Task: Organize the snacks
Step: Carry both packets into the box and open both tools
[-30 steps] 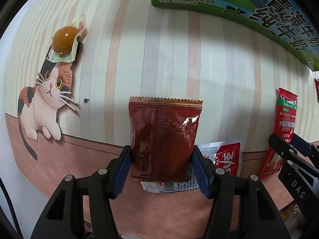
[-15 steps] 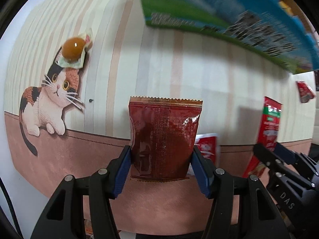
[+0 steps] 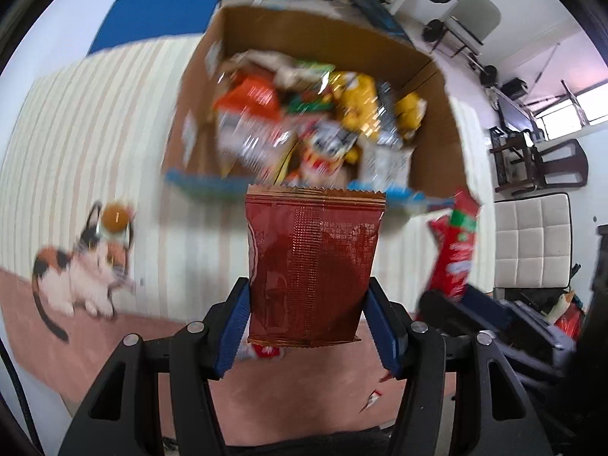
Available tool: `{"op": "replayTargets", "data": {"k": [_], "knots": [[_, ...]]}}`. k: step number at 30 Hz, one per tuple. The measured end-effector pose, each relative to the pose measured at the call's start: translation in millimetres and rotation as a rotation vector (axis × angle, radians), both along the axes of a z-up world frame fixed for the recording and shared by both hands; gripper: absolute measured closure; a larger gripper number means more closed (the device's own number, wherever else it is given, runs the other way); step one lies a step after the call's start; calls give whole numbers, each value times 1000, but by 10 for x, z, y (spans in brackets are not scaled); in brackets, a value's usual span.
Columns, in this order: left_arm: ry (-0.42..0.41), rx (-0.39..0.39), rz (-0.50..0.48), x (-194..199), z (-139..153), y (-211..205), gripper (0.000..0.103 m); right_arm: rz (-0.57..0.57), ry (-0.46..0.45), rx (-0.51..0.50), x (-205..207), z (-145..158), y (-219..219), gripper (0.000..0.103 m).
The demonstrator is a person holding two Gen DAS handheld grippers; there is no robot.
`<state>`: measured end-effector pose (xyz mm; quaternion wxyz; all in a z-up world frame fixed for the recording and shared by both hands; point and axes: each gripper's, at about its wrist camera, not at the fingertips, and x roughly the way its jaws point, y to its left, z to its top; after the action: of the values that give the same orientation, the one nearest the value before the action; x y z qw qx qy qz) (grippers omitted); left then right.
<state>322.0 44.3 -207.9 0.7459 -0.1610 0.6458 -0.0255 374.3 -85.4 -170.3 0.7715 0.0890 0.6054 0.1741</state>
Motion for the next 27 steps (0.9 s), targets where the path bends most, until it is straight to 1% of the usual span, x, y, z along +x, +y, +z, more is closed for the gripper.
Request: {"op": "replayTargets", "data": {"k": [3, 5, 9, 11, 12, 13, 15, 18, 21, 24, 27], "knots": [[-3, 9, -14, 339, 83, -36, 47, -27, -60, -4, 286, 193, -45, 59], [1, 24, -20, 503, 94, -14, 47, -47, -99, -34, 521, 270, -94, 59], [36, 114, -13, 907, -41, 145, 47, -80, -120, -103, 1024, 217, -169, 59], [66, 169, -4, 1045, -147, 261, 47, -92, -106, -127, 1242, 117, -206, 59], [76, 179, -3, 1080, -195, 305, 47, -95, -98, -135, 1314, 72, -211, 59], [104, 195, 3, 1156, -295, 380, 47, -100, -83, -141, 1403, 6, -226, 59], [140, 217, 7, 1226, -428, 459, 47, -106, -51, -151, 1560, -187, -243, 59], [205, 221, 24, 1304, -668, 597, 46, -117, -5, -167, 1723, -432, -259, 59], [244, 230, 30, 1339, -810, 657, 46, -122, 22, -172, 1821, -636, -257, 59], [265, 225, 18, 1350, -906, 649, 46, -115, 46, -173, 1868, -799, -265, 58], [268, 226, 13, 1338, -918, 622, 46, -123, 82, -162, 1896, -905, -311, 56]]}}
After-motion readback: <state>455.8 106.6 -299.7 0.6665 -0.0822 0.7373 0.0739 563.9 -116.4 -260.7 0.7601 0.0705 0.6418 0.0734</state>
